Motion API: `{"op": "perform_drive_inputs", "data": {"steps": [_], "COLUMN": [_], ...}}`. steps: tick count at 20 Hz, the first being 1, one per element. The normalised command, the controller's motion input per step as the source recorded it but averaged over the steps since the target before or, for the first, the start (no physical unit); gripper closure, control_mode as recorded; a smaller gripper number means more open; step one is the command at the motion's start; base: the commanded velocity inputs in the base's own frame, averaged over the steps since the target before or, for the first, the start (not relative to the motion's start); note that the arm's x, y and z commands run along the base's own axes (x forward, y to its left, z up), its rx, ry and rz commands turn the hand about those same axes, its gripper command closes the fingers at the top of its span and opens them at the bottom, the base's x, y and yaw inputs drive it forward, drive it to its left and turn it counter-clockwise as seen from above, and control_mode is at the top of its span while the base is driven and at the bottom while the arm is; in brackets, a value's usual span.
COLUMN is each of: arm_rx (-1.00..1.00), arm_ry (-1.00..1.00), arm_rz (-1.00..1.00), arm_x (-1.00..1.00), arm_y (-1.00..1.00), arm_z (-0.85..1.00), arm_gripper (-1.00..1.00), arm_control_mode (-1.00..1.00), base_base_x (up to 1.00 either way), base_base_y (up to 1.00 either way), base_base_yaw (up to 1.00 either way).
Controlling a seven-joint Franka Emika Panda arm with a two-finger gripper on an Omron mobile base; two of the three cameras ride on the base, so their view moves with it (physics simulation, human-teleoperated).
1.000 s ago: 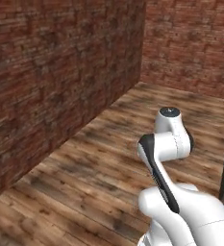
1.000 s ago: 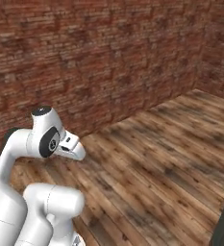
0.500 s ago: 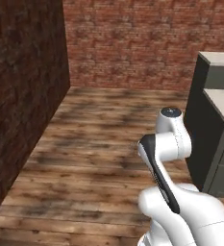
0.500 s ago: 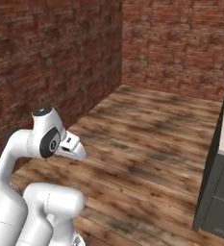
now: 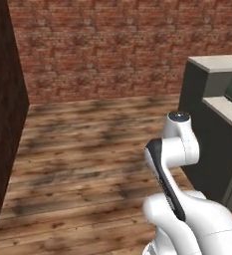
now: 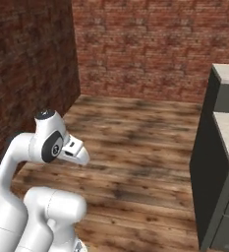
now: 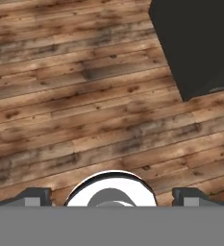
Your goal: Pick up the metallic utensils from the counter and place them in the open drawer. Make sure not to pick up any wooden utensils.
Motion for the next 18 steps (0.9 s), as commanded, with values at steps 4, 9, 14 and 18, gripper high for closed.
{"op": "perform_drive_inputs", "data": {"steps": [4,9,14,18], "arm_rx": [0.0,0.0,0.0,0.0], "arm_ry": [0.0,0.0,0.0,0.0], "arm_rz": [0.0,0.0,0.0,0.0], "arm_x": [0.0,0.0,0.0,0.0], "arm_y": [0.0,0.0,0.0,0.0], "arm_z": [0.0,0.0,0.0,0.0], "arm_gripper": [-1.0,-1.0,-1.0,-1.0], "arm_control_mode": [1.0,1.0,1.0,1.0], "base_base_x": [1.0,1.0,1.0,1.0], "base_base_y": [0.32,0.28,0.5,0.52], "base_base_yaw": [-0.13,-0.09,-0.04,-0.06]}}
